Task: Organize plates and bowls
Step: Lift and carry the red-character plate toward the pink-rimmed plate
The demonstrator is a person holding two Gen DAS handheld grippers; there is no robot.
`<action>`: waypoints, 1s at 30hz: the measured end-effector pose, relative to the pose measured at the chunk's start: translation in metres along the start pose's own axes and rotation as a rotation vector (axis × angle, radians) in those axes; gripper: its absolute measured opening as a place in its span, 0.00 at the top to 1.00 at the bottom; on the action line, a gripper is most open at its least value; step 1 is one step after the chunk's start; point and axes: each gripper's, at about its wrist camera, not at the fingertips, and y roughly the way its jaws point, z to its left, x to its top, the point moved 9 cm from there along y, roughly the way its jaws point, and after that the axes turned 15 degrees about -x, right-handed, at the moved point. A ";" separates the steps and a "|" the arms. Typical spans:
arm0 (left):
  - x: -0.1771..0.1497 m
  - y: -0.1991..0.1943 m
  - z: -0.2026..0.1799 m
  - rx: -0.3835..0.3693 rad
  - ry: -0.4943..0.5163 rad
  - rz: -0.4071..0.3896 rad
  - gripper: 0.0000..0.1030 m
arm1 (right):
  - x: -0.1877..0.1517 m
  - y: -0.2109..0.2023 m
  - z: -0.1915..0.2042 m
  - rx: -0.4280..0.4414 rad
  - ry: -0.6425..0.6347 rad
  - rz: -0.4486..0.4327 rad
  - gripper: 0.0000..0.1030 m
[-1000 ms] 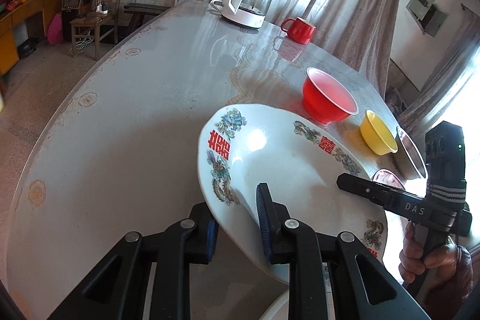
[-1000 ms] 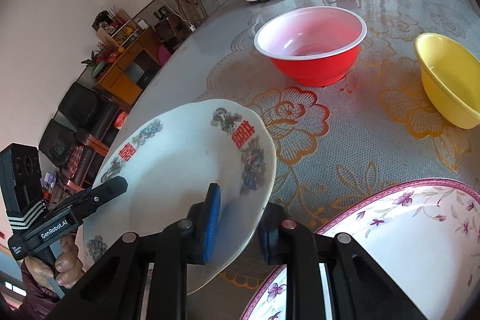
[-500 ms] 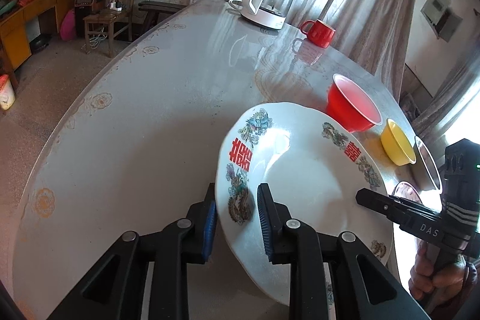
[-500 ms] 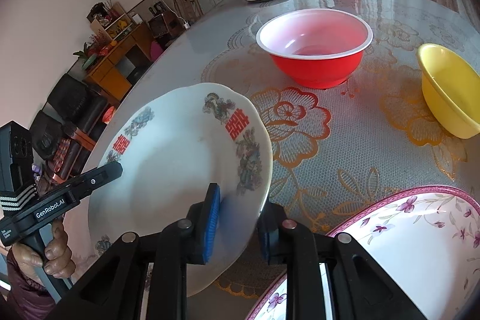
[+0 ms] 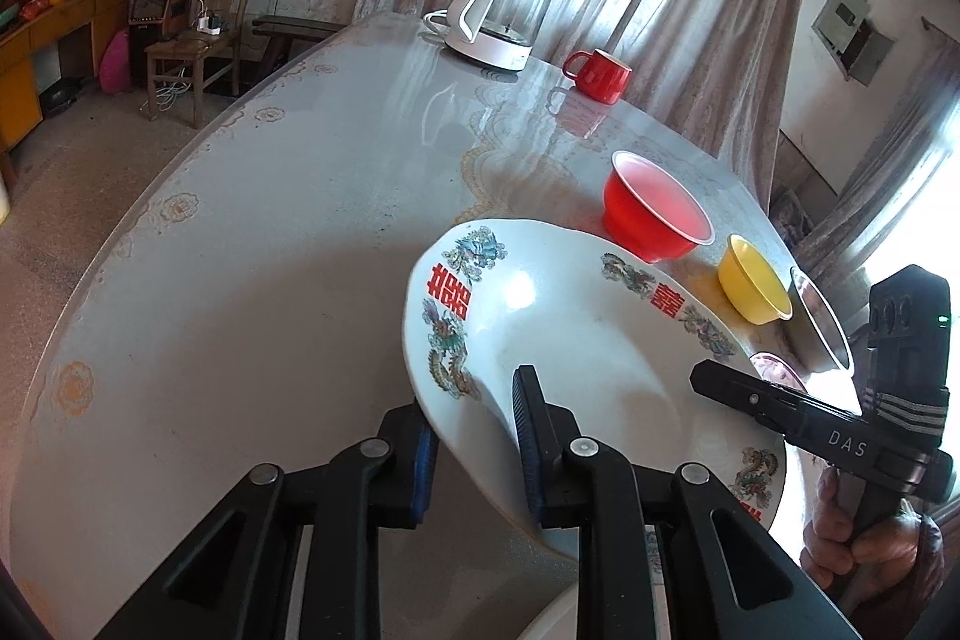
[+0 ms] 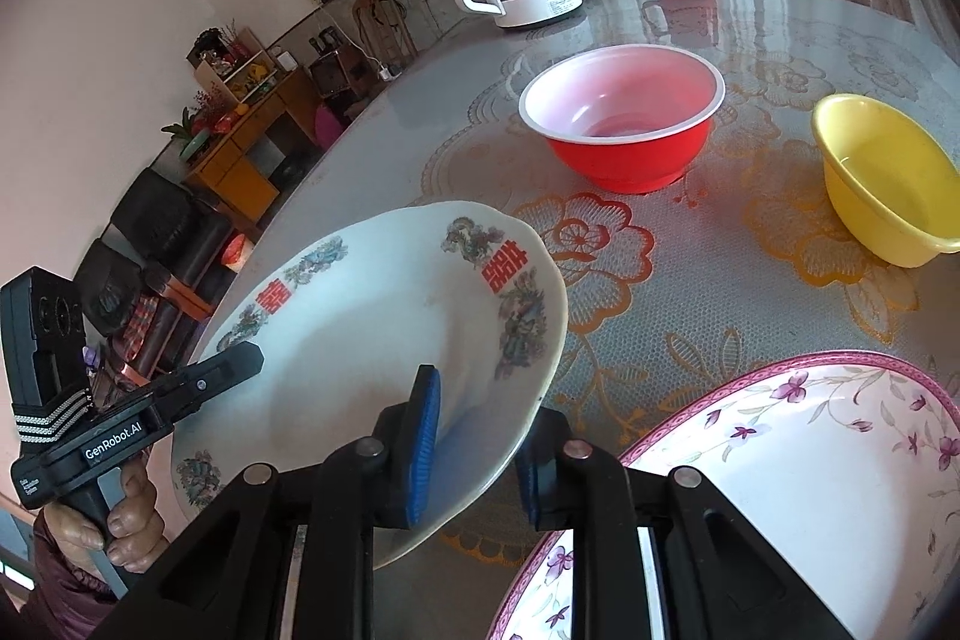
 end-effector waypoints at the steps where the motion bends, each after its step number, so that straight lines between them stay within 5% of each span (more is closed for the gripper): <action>1: 0.000 -0.001 -0.002 -0.003 0.006 -0.004 0.77 | 0.000 -0.002 0.000 -0.002 -0.003 -0.008 0.79; 18: -0.007 -0.030 -0.035 -0.019 0.072 -0.070 0.77 | -0.010 -0.037 0.001 0.015 0.003 -0.086 0.79; 30: -0.029 -0.030 -0.095 -0.091 0.140 -0.059 0.75 | -0.031 -0.079 -0.036 -0.025 0.040 -0.131 0.79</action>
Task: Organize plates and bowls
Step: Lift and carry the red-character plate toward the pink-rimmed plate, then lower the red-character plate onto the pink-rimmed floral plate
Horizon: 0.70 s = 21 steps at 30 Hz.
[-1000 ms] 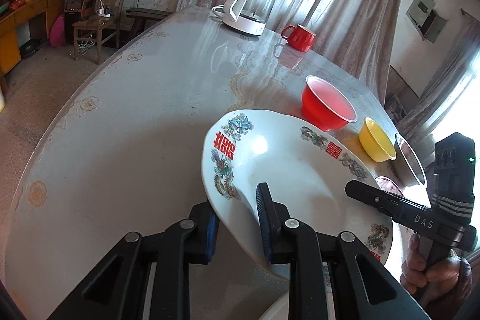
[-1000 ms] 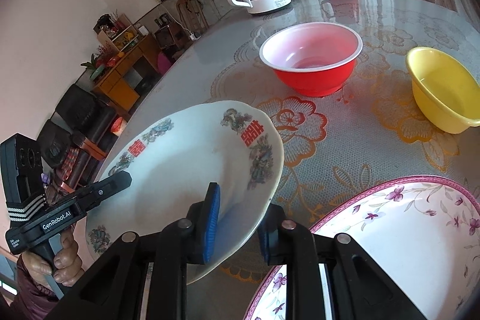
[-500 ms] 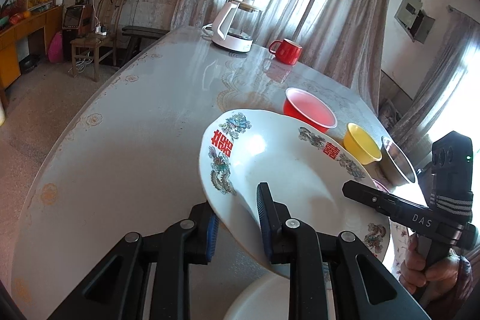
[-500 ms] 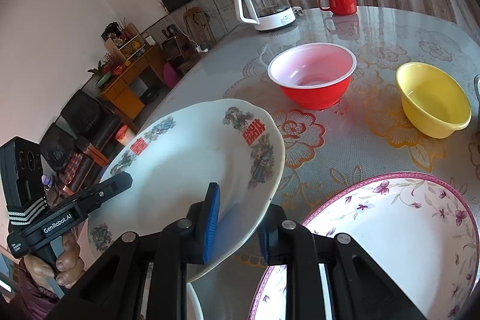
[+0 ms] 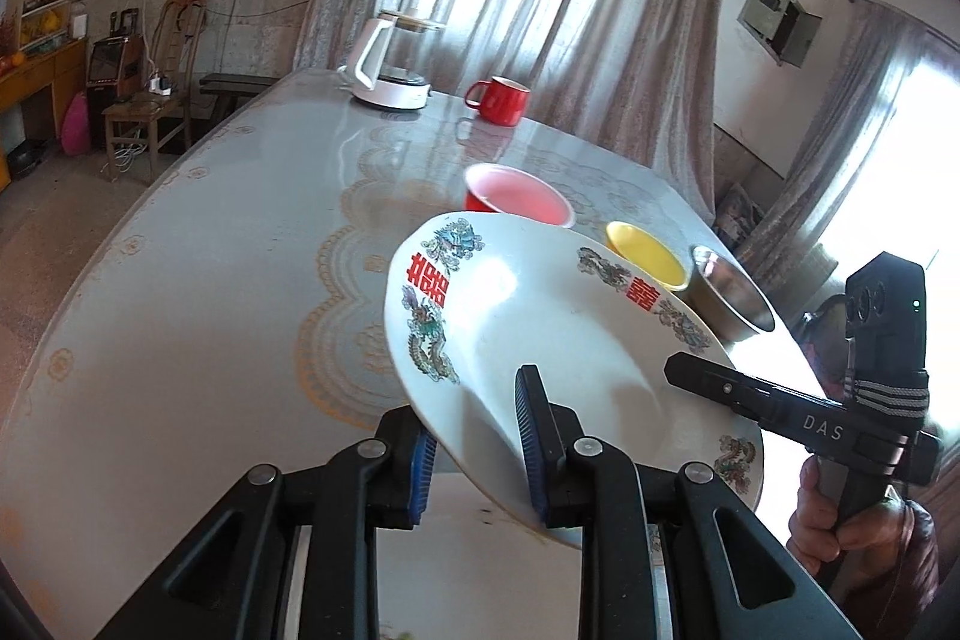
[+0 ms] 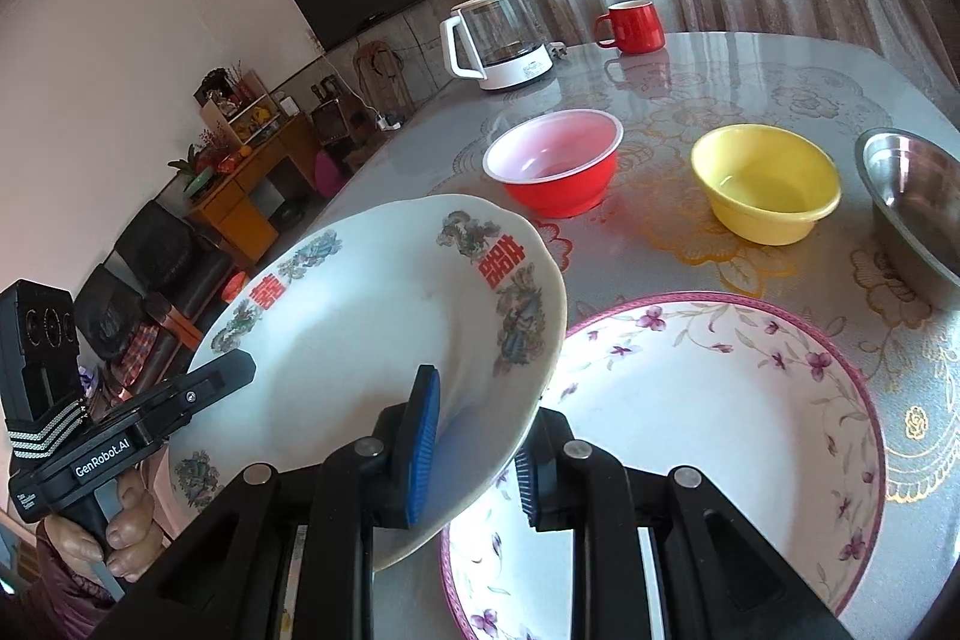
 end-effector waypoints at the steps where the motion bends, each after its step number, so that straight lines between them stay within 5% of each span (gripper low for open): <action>1: -0.002 0.002 -0.007 -0.005 0.008 0.002 0.75 | -0.001 -0.004 -0.005 -0.005 0.006 -0.004 0.79; 21: -0.044 0.066 -0.100 -0.154 0.061 0.146 0.70 | -0.033 -0.052 -0.107 -0.195 0.127 -0.036 0.79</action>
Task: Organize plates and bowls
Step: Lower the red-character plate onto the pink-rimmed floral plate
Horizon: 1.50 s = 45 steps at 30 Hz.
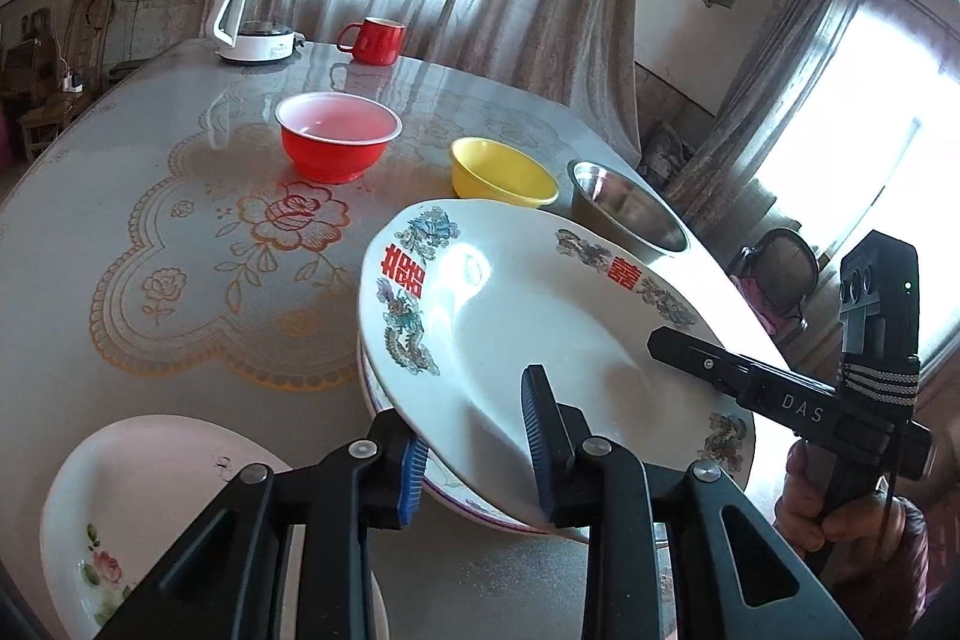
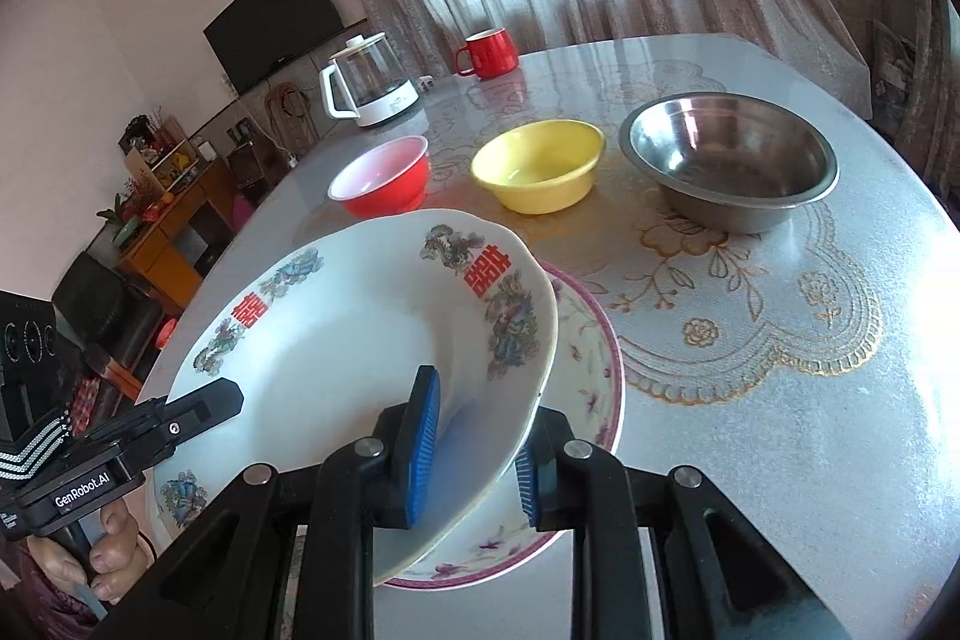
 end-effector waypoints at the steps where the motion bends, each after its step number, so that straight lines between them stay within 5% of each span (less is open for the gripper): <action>1: -0.001 0.004 -0.002 -0.002 0.001 0.008 0.70 | -0.001 0.002 -0.004 -0.011 0.004 0.006 0.79; 16: -0.018 0.027 0.012 0.011 -0.041 0.093 0.68 | -0.022 0.019 -0.026 -0.108 -0.019 0.043 0.76; 32: -0.017 0.019 0.014 0.053 -0.003 0.081 0.71 | -0.019 0.000 -0.031 -0.209 -0.076 -0.025 0.74; 36: -0.018 0.020 0.023 0.031 -0.064 0.085 0.71 | -0.014 -0.003 -0.024 -0.229 -0.109 -0.050 0.75; 45: -0.008 0.018 0.027 0.060 -0.041 0.074 0.67 | -0.013 0.008 -0.054 -0.228 0.068 0.002 0.75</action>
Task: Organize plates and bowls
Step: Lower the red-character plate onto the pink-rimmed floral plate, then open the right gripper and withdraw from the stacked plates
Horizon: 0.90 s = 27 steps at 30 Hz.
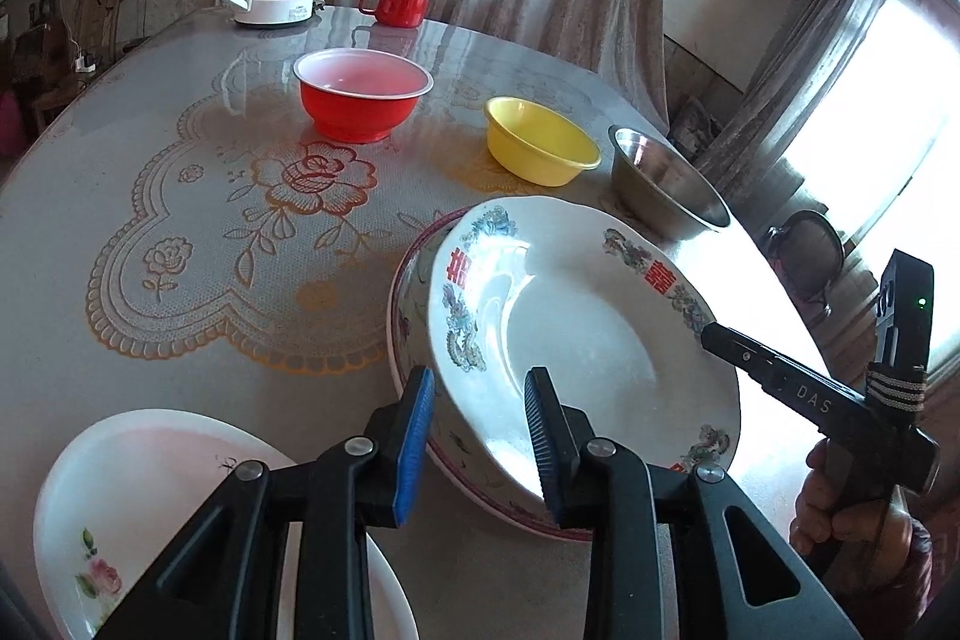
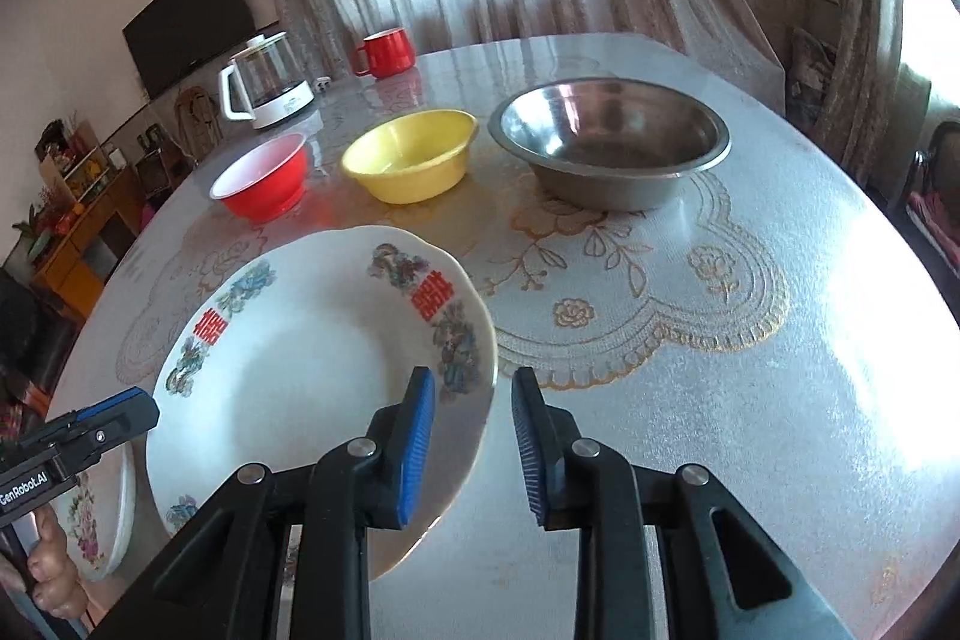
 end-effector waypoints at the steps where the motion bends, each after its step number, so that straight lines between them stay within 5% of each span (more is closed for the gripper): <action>1: 0.000 0.002 0.002 0.003 -0.003 0.007 0.67 | -0.001 0.004 -0.001 0.014 0.014 0.016 0.75; 3: 0.000 0.004 0.002 -0.005 0.000 0.009 0.67 | -0.002 0.005 0.002 0.047 0.031 0.021 0.84; 12: 0.000 0.001 0.004 -0.012 -0.015 0.004 0.66 | -0.003 0.002 0.017 -0.050 -0.082 -0.027 0.82; 27: -0.009 -0.015 0.009 0.026 -0.028 -0.014 0.64 | -0.013 -0.006 0.020 -0.016 -0.064 -0.005 0.77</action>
